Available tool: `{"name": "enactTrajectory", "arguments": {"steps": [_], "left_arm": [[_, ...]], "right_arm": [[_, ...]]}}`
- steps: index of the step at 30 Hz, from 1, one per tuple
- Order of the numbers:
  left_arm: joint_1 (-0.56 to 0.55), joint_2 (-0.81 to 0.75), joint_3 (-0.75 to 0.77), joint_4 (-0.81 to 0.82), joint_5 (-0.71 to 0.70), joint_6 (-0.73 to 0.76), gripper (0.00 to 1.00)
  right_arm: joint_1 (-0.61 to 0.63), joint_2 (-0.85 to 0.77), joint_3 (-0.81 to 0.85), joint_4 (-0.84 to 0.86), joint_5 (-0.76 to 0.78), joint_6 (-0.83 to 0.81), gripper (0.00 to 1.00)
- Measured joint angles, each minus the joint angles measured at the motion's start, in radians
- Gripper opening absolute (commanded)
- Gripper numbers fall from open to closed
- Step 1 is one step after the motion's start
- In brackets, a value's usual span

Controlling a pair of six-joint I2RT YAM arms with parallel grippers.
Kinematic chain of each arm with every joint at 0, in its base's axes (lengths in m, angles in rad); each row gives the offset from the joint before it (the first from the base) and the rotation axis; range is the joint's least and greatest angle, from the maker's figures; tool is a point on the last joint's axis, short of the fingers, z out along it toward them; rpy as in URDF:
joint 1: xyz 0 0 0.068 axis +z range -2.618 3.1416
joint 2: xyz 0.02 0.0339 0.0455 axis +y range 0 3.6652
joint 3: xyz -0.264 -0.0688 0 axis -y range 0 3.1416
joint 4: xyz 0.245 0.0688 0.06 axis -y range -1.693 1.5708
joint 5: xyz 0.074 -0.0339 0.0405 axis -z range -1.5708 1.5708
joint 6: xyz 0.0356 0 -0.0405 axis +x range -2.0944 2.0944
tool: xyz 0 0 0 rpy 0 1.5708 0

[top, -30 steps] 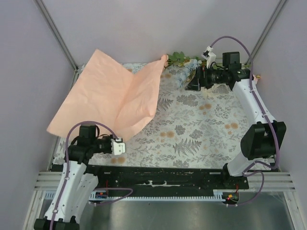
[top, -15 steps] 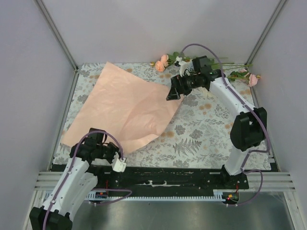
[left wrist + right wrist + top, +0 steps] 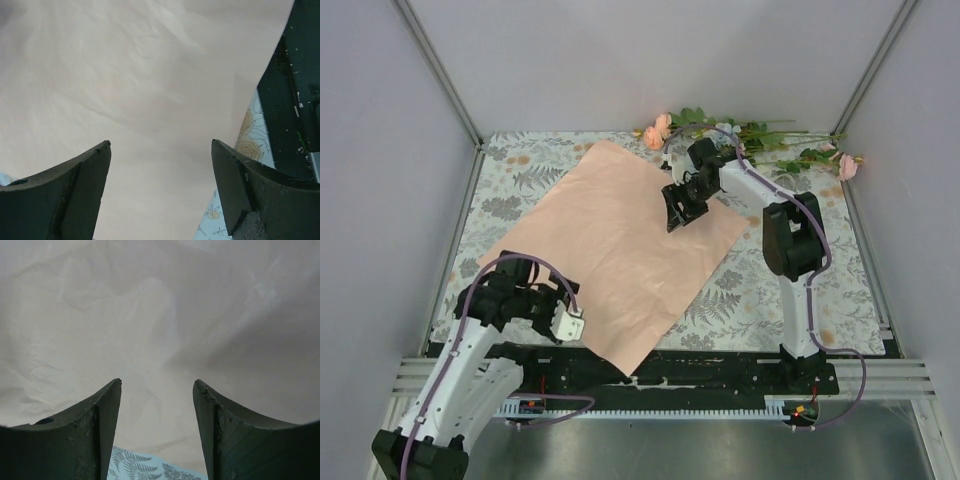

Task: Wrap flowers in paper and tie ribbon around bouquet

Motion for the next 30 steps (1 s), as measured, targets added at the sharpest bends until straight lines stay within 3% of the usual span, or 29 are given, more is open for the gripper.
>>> {"name": "enactTrajectory", "arguments": {"steps": [5, 8, 15, 19, 22, 30], "left_arm": [[0.000, -0.006, 0.160, -0.014, -0.019, -0.263, 0.88], [0.003, 0.090, 0.291, 0.042, -0.048, -0.543, 0.88], [0.154, 0.512, 0.423, 0.267, -0.063, -1.025, 0.87], [0.183, 0.718, 0.424, 0.351, -0.092, -1.128, 0.86], [0.177, 0.830, 0.432, 0.397, -0.117, -1.160, 0.86], [0.151, 1.045, 0.545, 0.478, -0.172, -1.195, 0.84]], "right_arm": [[-0.005, 0.019, 0.007, -0.036, 0.103, -0.031, 0.64], [-0.011, 0.021, 0.006, -0.050, 0.123, -0.053, 0.69], [-0.070, -0.164, -0.066, -0.053, 0.106, -0.184, 0.96], [-0.204, -0.311, -0.001, -0.044, 0.107, -0.341, 0.95], [-0.297, -0.328, 0.083, -0.010, 0.154, -0.451, 0.94], [-0.450, -0.151, 0.178, 0.107, 0.306, -0.744, 0.89]]}}
